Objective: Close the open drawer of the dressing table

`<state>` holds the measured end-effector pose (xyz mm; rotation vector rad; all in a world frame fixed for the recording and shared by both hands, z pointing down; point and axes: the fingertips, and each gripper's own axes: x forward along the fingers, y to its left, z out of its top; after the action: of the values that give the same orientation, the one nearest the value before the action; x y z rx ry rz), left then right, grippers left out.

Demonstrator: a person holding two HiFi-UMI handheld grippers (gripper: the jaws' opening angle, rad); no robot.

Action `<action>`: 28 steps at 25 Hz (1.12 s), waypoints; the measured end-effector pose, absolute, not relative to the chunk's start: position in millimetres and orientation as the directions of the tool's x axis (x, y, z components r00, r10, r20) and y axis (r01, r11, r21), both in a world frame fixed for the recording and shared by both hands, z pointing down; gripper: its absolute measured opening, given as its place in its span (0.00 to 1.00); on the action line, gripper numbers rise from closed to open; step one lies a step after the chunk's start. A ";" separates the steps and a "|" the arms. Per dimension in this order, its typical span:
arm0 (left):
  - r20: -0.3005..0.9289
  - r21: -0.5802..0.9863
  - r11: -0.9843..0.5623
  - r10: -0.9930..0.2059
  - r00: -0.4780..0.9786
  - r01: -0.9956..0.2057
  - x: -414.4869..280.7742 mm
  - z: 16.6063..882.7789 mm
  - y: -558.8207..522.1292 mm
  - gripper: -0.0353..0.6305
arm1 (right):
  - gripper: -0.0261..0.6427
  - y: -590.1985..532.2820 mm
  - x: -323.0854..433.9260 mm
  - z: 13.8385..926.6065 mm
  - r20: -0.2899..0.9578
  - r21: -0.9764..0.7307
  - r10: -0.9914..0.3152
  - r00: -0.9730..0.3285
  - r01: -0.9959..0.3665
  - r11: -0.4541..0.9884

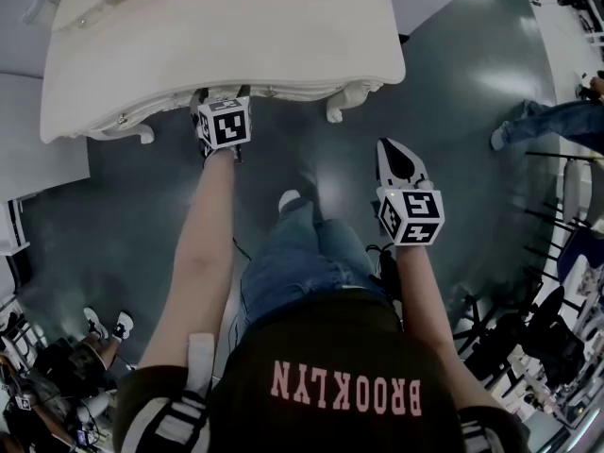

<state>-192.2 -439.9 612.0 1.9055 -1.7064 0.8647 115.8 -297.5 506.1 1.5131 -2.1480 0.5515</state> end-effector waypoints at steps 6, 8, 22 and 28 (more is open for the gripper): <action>0.701 -0.087 -0.139 -0.712 0.038 -0.986 -191.8 610.6 -439.3 0.59 | 0.03 -299.6 110.3 501.7 0.565 -0.057 -0.768 -0.302 -0.943 0.328; 0.699 -0.090 -0.128 -0.714 0.029 -0.988 -194.6 610.8 -438.2 0.59 | 0.03 -299.8 107.7 501.2 0.562 -0.055 -0.770 -0.303 -0.942 0.331; 0.661 -0.062 -0.120 -0.749 0.049 -0.991 -200.0 581.2 -405.0 0.59 | 0.03 -293.7 98.3 474.5 0.512 -0.047 -0.799 -0.315 -0.939 0.340; 0.625 -0.068 -0.124 -0.779 0.055 -0.990 -195.5 555.8 -381.5 0.59 | 0.03 -282.2 99.3 462.0 0.488 -0.049 -0.808 -0.329 -0.935 0.351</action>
<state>-195.5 -381.5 555.8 1.9601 -1.7714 0.7564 99.3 -282.2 462.0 1.5303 -2.2394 0.4581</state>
